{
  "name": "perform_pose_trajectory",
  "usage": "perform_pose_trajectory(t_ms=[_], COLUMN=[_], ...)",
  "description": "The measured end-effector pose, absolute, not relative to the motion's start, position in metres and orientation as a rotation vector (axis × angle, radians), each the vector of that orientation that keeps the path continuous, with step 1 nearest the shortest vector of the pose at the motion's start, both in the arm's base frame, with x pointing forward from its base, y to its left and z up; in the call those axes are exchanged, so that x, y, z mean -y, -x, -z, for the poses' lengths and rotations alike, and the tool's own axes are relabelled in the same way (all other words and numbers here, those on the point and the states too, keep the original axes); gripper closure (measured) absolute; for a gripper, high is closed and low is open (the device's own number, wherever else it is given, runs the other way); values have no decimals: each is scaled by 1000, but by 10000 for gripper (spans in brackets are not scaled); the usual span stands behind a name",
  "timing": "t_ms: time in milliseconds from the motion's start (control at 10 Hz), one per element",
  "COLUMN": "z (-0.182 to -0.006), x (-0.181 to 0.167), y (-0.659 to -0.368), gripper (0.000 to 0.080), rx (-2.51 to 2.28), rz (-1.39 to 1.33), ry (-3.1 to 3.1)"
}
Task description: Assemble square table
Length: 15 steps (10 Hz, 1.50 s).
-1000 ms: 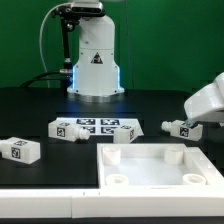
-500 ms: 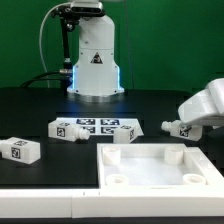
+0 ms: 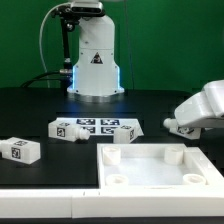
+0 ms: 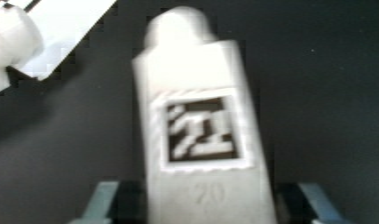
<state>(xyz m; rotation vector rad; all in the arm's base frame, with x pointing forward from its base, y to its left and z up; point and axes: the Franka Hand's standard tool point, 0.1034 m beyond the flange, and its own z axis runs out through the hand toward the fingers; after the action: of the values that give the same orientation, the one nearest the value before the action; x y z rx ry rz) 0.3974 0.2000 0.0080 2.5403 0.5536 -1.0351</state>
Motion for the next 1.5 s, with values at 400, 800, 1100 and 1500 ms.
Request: perform_pose_trajectory(t_ms=[400, 800, 1100, 1500], z=[-75, -87, -102, -139], x=[-145, -135, -134, -95], y=[-469, -488, -509, -570], gripper=[515, 514, 514, 514], rx=[-338, -349, -344, -276], rz=[1143, 845, 695, 196], ry=[-2664, -2833, -2978, -3185])
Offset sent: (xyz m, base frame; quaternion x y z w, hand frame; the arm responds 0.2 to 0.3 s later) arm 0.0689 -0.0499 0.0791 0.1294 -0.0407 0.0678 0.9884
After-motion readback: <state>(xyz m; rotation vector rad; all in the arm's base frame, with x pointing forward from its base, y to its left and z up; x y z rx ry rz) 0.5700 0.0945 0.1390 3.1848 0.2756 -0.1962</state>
